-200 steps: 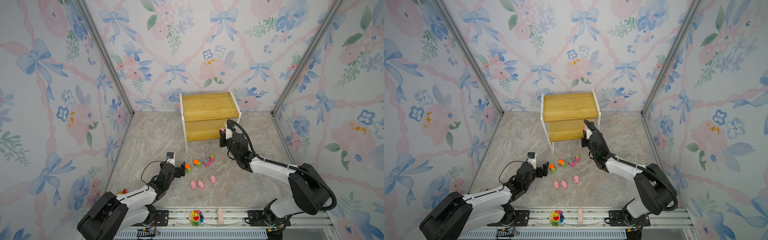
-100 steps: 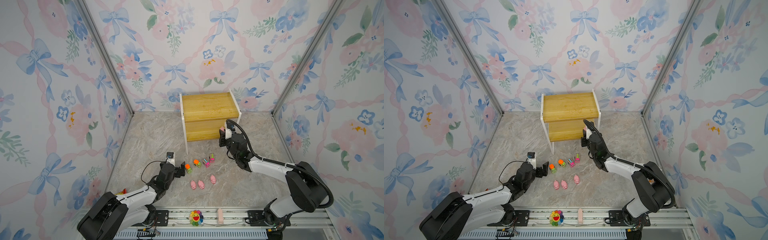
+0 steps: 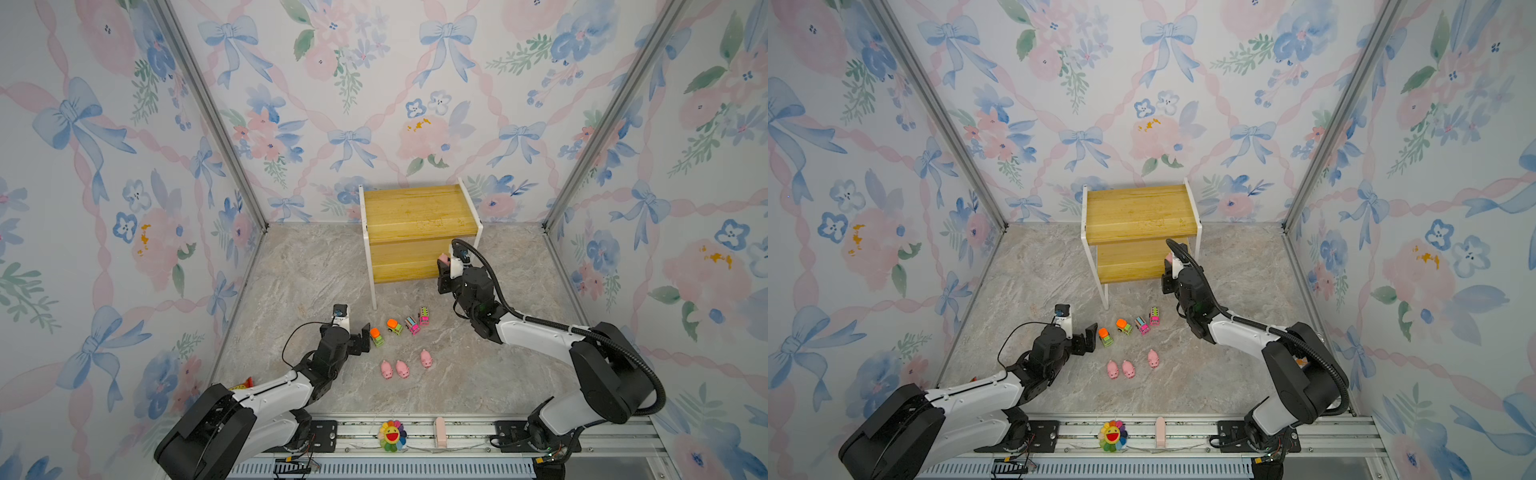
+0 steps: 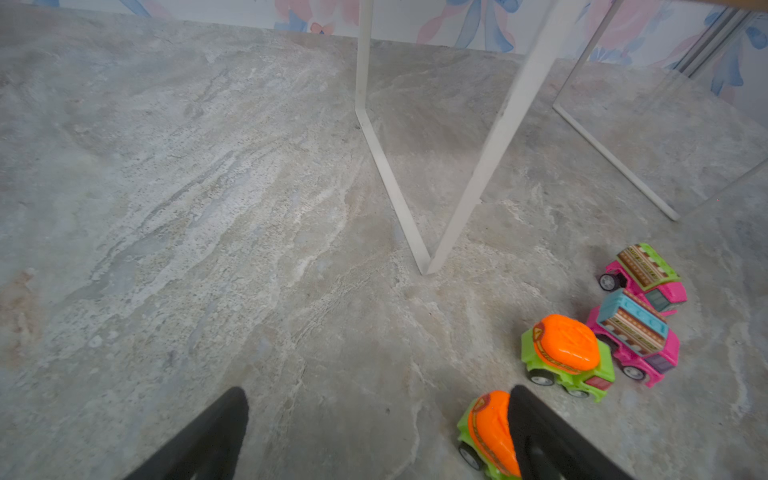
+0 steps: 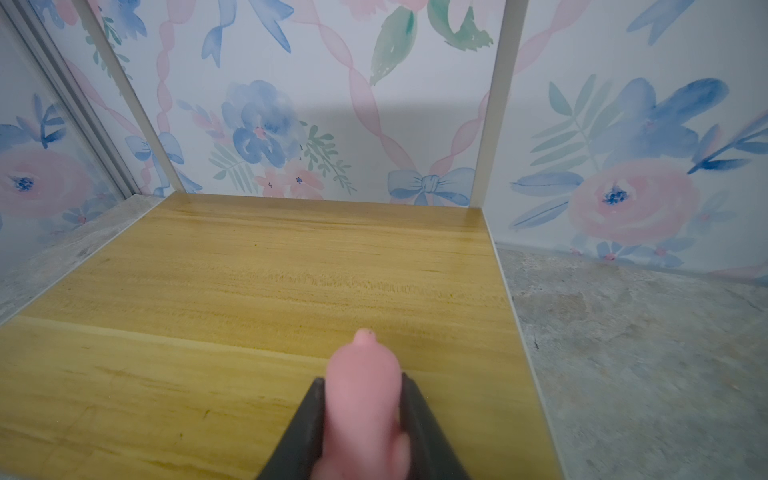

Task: Place and organize the plastic toys onto the shelf
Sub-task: 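Lower the pig onto the lower wooden shelf and open the right gripper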

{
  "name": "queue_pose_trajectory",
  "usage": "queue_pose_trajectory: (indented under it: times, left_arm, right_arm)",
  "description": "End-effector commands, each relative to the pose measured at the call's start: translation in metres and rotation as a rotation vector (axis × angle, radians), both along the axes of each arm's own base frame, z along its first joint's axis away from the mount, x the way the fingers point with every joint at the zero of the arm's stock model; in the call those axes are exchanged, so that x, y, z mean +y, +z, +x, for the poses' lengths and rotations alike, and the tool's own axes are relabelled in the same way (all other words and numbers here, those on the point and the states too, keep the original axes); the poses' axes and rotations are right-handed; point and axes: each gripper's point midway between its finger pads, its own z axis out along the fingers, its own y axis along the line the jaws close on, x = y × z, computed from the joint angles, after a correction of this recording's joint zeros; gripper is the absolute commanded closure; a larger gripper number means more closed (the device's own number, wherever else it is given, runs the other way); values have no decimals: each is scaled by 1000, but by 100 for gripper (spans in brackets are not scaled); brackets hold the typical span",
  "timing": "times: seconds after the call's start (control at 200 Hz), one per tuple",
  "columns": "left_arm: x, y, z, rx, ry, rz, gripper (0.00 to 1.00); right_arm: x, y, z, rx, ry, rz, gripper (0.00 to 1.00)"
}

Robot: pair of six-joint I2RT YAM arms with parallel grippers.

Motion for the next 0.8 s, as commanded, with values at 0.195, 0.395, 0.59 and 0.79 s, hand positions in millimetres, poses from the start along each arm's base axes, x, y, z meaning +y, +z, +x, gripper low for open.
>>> queue_pose_trajectory:
  times: [0.195, 0.395, 0.59, 0.79]
  left_arm:
    - [0, 3, 1, -16, -3, -7, 2]
    - [1, 3, 1, -13, -3, -6, 2]
    - [0, 3, 2, -14, -4, -7, 2]
    - [0, 4, 1, -16, -5, -12, 2]
  right_arm:
    - [-3, -12, 4, 8, -28, -1, 69]
    - [-4, -17, 5, 17, -33, -9, 69]
    - [-4, -20, 1, 19, -33, -25, 60]
    - [-5, -12, -9, 6, -33, -50, 54]
